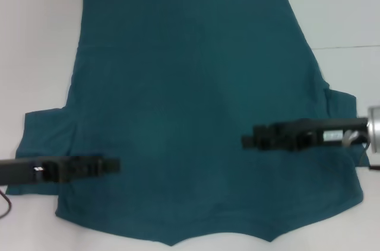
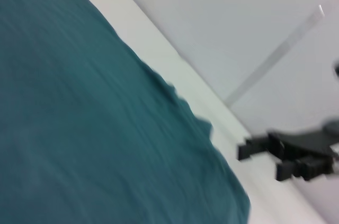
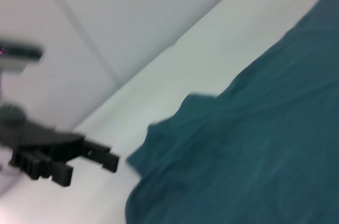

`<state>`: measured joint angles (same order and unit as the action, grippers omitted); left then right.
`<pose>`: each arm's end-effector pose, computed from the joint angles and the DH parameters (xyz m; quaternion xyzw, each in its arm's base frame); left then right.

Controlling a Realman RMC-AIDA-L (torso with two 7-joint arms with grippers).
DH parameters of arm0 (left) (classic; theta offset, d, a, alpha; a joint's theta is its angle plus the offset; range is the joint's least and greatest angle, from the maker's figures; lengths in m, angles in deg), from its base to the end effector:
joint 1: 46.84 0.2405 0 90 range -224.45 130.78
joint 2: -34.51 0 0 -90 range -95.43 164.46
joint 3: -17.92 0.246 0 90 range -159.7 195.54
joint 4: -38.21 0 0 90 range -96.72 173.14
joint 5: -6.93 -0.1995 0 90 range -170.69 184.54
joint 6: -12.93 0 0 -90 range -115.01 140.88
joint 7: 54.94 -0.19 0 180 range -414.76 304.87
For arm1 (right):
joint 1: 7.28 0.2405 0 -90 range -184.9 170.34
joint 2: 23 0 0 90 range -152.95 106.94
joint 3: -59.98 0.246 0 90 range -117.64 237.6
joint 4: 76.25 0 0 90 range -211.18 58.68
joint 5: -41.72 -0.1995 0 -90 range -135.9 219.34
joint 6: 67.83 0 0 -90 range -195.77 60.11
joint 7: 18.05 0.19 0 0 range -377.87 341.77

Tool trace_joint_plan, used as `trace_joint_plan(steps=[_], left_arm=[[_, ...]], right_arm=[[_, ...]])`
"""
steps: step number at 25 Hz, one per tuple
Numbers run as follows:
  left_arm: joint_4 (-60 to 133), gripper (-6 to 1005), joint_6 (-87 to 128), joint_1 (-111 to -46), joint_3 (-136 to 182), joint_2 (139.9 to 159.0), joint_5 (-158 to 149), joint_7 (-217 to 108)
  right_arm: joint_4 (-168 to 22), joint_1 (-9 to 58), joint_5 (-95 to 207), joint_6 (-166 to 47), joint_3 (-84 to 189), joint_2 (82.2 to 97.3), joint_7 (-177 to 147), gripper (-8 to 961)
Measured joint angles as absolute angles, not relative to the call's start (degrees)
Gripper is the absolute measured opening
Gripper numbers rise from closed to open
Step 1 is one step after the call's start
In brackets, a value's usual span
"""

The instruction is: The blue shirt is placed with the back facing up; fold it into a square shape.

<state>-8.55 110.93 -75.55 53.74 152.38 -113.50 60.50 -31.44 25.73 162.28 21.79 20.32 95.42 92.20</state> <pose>-0.2375 0.3206 -0.0027 -0.8572 -0.4568 -0.2321 0.0514 0.2234 0.3509 -0.0192 -0.8879 0.4003 0.2083 0.0895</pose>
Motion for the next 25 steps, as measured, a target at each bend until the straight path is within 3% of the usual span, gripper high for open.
trace_joint_plan(steps=[5,16,19,25], left_arm=[[-8.26,828,107.84,-75.49,49.28,151.37,-113.56,72.56],[-5.78,828,98.94,-75.32,42.14,149.41,-114.38,85.51],[-4.72,827,95.88,-74.89,41.34,149.19,-115.00,85.53],[-1.85,827,88.81,-74.38,39.12,149.06,-117.64,85.86]], right_arm=[[-31.58,27.06,161.67,19.20,26.50,93.57,105.75,714],[-37.21,35.24,166.24,11.65,26.15,86.87,119.98,714],[-38.09,36.95,168.66,9.97,25.78,86.32,121.94,713],[-38.78,38.38,172.41,7.89,24.99,86.72,124.06,713]])
